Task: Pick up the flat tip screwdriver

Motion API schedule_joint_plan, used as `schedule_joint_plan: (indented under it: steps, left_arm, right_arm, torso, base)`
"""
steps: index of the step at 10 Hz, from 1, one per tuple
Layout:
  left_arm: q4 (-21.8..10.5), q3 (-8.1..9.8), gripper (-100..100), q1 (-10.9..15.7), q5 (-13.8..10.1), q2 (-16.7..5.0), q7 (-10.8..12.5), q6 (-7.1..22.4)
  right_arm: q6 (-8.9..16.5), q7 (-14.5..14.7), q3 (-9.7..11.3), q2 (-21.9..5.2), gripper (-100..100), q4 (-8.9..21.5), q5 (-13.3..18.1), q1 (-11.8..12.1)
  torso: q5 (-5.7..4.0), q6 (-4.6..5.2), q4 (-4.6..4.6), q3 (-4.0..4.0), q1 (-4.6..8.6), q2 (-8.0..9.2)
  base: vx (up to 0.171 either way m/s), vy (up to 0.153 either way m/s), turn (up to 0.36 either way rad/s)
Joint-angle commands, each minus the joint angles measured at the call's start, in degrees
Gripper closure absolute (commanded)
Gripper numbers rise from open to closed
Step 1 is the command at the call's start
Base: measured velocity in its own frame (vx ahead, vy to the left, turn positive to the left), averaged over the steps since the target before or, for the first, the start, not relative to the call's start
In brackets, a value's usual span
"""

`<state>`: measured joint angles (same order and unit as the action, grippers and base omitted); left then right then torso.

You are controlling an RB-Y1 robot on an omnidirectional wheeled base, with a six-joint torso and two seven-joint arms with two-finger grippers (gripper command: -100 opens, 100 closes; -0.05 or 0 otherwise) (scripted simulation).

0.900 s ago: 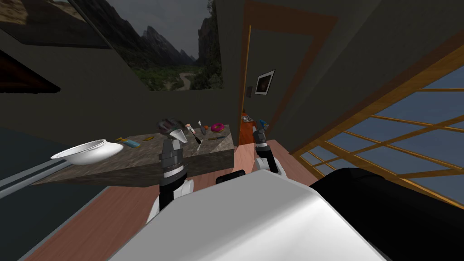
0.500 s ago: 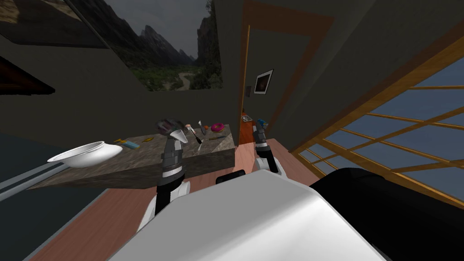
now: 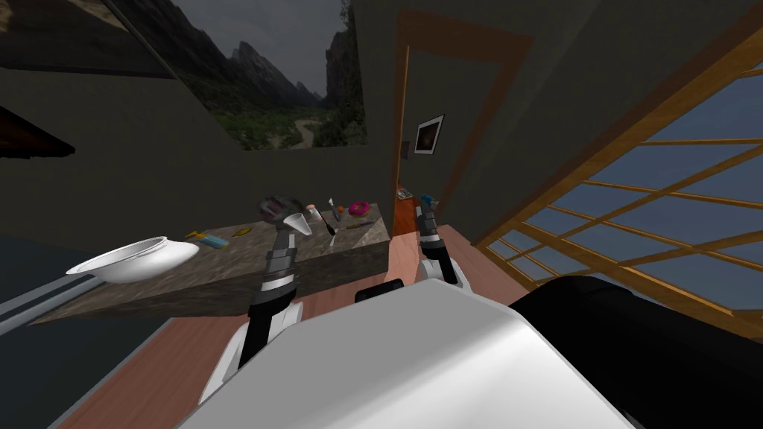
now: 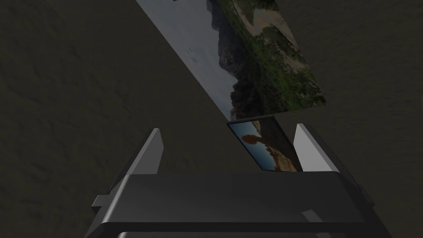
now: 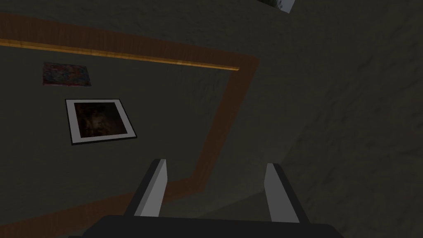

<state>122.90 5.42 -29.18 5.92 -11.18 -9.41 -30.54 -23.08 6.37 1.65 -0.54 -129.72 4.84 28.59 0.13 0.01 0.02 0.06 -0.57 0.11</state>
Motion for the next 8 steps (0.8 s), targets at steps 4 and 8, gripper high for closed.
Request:
schedule_joint_plan:
  steps: [4, 8]
  left_arm:
    - [-2.0, 2.81, -100, 0.3, 0.1, -4.0, -0.7, 5.3]
    - [-4.8, 4.79, -100, 1.0, 1.2, -8.0, -1.3, 9.8]
  right_arm:
    - [0.0, 0.0, 0.0, 0.0, 0, 0.0, 0.0, 0.0]
    - [0.0, 0.0, 0.0, 0.0, 0, 0.0, 0.0, 0.0]
  torso:
    - [0.01, -0.01, 0.02, 0.05, 0.01, 0.09]
    - [-0.03, -0.01, 0.00, -0.01, 0.18, -0.03]
  base:
    - [-0.048, 0.138, -0.085]
    - [-0.027, 0.100, -0.095]
